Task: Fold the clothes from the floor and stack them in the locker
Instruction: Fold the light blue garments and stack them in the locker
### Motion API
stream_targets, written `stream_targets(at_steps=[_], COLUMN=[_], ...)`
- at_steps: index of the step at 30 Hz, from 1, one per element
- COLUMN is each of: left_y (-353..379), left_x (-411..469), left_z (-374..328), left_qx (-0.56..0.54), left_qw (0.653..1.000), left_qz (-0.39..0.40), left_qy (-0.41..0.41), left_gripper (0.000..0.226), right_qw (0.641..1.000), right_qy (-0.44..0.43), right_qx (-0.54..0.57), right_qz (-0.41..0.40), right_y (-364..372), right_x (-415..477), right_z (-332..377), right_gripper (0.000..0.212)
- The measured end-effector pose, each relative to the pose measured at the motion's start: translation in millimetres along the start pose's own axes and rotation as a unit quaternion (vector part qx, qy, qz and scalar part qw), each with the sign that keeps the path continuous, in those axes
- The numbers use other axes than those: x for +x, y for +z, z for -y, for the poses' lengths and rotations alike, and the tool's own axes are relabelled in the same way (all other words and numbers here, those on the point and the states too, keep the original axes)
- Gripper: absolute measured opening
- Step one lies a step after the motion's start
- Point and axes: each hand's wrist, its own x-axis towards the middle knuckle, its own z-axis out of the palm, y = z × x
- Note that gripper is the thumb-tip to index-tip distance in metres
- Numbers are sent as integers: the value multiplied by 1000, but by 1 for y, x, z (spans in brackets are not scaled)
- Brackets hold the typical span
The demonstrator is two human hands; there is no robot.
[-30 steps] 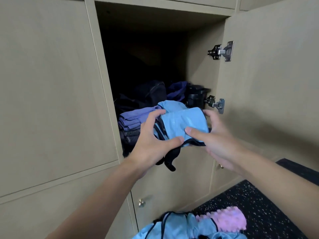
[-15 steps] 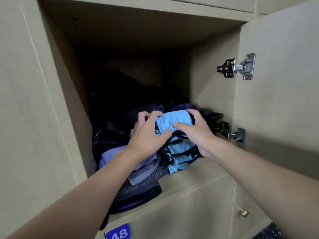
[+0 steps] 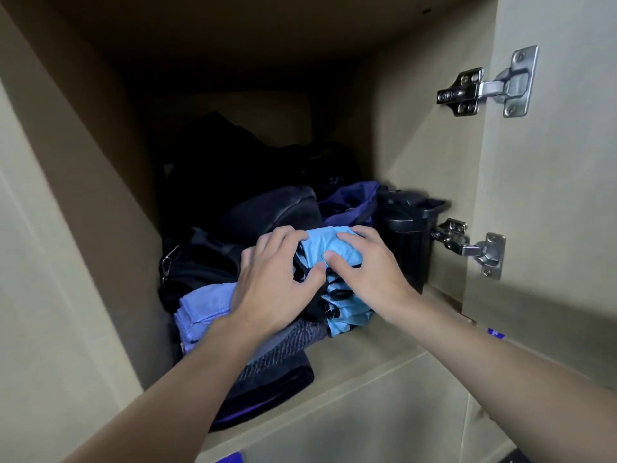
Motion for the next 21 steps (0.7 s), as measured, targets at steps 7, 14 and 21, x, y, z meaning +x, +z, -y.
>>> stream_targets(at_steps=[7,14,21], left_y=[4,0,-23], left_x=[-3,1,12], left_z=[11,6,-12], left_qx=[62,72,31], left_qw=[996,992,989], left_qz=[62,98,136], left_qy=[0,-16,-39], left_gripper=[58,60,60], right_qw=[997,994,995], right_qy=[54,72,62], right_qx=[37,51,64], right_qz=[30,68,35], right_y=[10,4,-17], right_x=[2,-2,-11], right_z=[-11,-4,16], right_gripper=[64,63,56])
